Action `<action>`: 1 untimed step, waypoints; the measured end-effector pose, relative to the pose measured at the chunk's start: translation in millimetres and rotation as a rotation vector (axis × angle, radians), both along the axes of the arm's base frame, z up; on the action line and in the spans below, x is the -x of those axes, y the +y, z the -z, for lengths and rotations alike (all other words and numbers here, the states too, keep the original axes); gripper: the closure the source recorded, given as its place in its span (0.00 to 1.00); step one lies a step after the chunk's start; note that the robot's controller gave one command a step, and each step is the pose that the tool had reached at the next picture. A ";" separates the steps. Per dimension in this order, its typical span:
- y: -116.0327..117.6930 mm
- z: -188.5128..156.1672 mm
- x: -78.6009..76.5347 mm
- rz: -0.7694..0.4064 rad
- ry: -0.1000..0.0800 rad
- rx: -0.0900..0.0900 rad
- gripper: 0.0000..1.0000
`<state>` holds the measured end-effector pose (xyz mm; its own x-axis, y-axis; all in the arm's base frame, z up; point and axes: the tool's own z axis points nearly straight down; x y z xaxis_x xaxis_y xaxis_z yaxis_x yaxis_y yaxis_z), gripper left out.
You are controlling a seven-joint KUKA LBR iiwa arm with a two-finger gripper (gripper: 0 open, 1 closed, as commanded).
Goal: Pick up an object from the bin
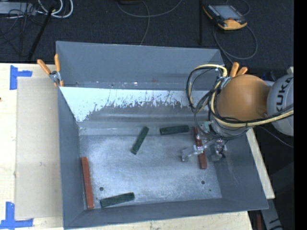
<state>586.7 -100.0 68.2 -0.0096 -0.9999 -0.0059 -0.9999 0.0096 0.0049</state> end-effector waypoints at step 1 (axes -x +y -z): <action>-16.9 -2.6 3.5 -0.430 -0.005 -0.007 0.00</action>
Offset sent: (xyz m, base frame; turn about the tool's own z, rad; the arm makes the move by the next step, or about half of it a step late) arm -0.0040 -0.0237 0.0018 -0.4316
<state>583.2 -116.9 70.8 0.4078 -0.9130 -0.0117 -0.9130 -0.4078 -0.0014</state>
